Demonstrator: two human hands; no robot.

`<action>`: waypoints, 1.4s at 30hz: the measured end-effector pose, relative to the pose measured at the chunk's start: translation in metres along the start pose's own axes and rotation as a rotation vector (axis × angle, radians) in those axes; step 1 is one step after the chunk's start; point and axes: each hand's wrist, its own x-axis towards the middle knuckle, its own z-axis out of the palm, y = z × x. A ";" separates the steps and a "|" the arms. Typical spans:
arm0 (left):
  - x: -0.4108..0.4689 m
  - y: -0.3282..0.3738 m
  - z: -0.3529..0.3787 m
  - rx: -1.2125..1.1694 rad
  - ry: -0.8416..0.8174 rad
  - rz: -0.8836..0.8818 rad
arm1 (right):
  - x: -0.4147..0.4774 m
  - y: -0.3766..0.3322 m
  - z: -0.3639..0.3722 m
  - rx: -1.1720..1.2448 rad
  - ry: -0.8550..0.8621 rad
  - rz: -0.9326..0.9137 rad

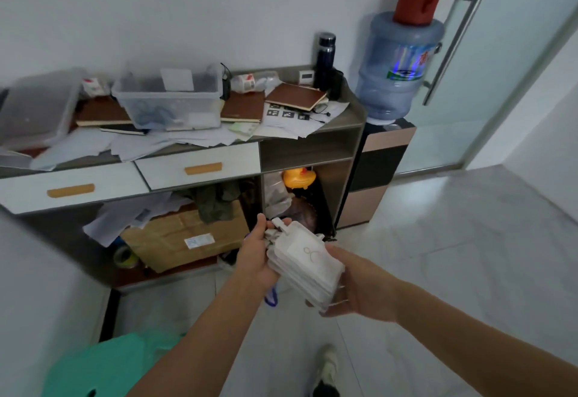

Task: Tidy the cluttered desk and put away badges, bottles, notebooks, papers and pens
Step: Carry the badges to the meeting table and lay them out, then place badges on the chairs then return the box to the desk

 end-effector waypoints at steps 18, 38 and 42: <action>0.087 0.276 0.091 0.181 0.124 0.543 | 0.179 -0.310 0.048 -0.216 -0.319 -0.324; 0.172 0.631 0.199 1.081 -0.030 0.621 | 0.280 -0.556 0.169 -0.132 -0.224 -0.733; 0.229 0.647 0.152 1.366 0.185 0.534 | 0.320 -0.555 0.177 -0.284 -0.048 -0.655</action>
